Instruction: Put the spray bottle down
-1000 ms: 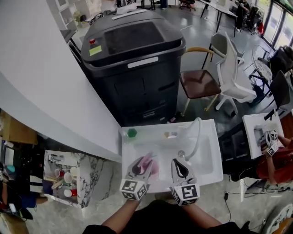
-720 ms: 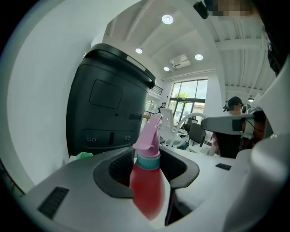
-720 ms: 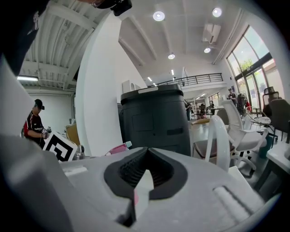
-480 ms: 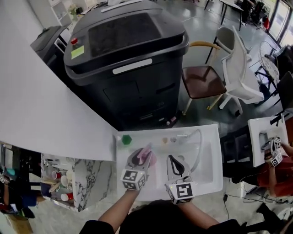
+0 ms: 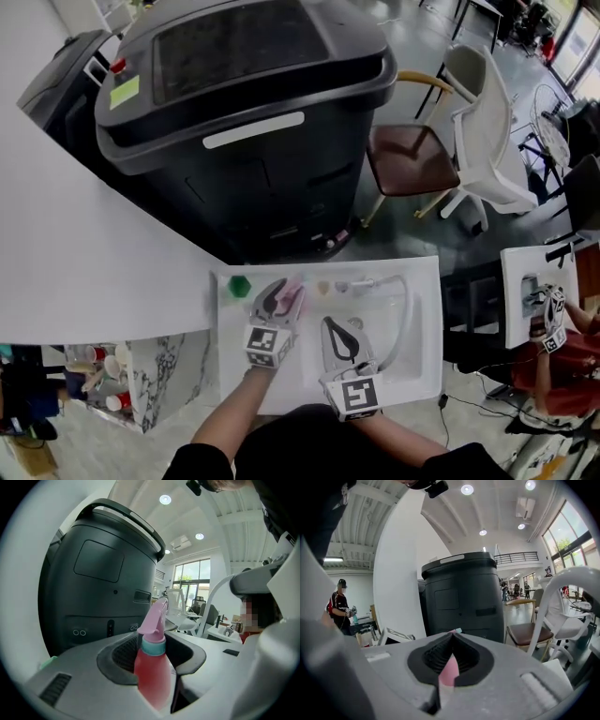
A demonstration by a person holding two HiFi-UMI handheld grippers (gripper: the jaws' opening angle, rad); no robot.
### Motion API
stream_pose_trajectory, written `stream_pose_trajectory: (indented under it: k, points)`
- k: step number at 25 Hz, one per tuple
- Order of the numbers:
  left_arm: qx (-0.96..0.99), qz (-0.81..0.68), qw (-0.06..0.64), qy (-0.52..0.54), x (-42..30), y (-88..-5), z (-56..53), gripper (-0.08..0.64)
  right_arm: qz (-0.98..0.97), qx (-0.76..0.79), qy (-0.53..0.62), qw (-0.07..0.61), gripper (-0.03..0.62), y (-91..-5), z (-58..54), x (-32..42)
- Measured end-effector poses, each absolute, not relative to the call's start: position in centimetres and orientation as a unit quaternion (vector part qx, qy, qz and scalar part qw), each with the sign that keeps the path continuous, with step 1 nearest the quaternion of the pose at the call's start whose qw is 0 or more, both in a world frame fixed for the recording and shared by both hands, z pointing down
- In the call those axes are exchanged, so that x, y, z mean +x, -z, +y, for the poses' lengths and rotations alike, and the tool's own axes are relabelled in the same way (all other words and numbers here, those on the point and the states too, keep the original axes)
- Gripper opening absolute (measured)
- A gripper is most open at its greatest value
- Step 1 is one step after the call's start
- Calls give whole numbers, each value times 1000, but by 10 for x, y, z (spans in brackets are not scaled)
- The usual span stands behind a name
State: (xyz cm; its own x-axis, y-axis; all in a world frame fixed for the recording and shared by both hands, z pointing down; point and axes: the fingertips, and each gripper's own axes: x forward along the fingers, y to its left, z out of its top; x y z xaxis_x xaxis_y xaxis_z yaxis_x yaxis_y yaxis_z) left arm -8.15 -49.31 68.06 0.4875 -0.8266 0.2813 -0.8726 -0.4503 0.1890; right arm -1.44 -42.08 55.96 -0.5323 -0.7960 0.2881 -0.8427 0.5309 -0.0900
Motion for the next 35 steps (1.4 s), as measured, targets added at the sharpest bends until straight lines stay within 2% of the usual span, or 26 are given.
stream_pose_trajectory:
  k: [9, 17, 26, 30, 33, 35]
  points:
    - [858, -490, 138, -71, -71, -703, -527, 181, -880, 444, -129, 112, -2, -571, -417, -27]
    - [883, -457, 44, -101, -51, -707, -516, 190, -878, 443, -139, 114, -3, -577, -413, -22]
    - [867, -482, 34, -125, -50, -705, -502, 212, -879, 444, -134, 111, -2, -578, -411, -14]
    - [870, -472, 50, -133, -48, -714, -506, 227, -875, 452, -145, 97, -3, -579, -412, -11]
    - [868, -469, 68, -146, -53, -737, -503, 299, -872, 459, -141, 97, -2, -577, -416, -9]
    - [864, -475, 78, -148, -57, -738, -500, 315, -868, 463, -148, 103, -2, -577, -416, -6]
